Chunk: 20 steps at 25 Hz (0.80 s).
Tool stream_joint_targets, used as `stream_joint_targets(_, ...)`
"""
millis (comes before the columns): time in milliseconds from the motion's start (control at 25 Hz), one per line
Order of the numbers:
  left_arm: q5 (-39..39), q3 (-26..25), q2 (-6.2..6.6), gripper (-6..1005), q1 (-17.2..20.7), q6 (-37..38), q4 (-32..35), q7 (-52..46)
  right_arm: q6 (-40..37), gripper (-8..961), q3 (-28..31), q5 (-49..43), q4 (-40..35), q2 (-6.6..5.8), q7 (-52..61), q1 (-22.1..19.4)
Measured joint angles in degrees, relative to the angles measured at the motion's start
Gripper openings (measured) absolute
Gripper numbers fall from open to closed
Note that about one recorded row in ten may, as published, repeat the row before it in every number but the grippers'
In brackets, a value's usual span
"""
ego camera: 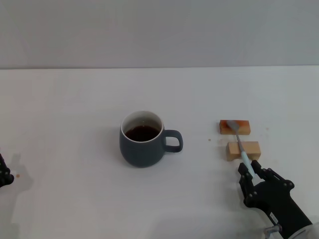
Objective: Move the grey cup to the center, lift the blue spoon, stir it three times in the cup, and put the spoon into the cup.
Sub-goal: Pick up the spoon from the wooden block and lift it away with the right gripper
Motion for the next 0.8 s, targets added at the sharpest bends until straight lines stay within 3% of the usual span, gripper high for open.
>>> stream_joint_targets(600,-0.02,0.00,0.09,-1,-0.25,0.30,0.18,0.00,-2.36,164,-0.54,1.18,1.72,-0.38,-0.56,-0.80)
stream_joint_targets(800,0.02,0.06,0.04,-2,-0.20,0.35,0.18,0.00,-5.82,163,-1.29,1.00,6.08,-1.74,-2.70,-1.81)
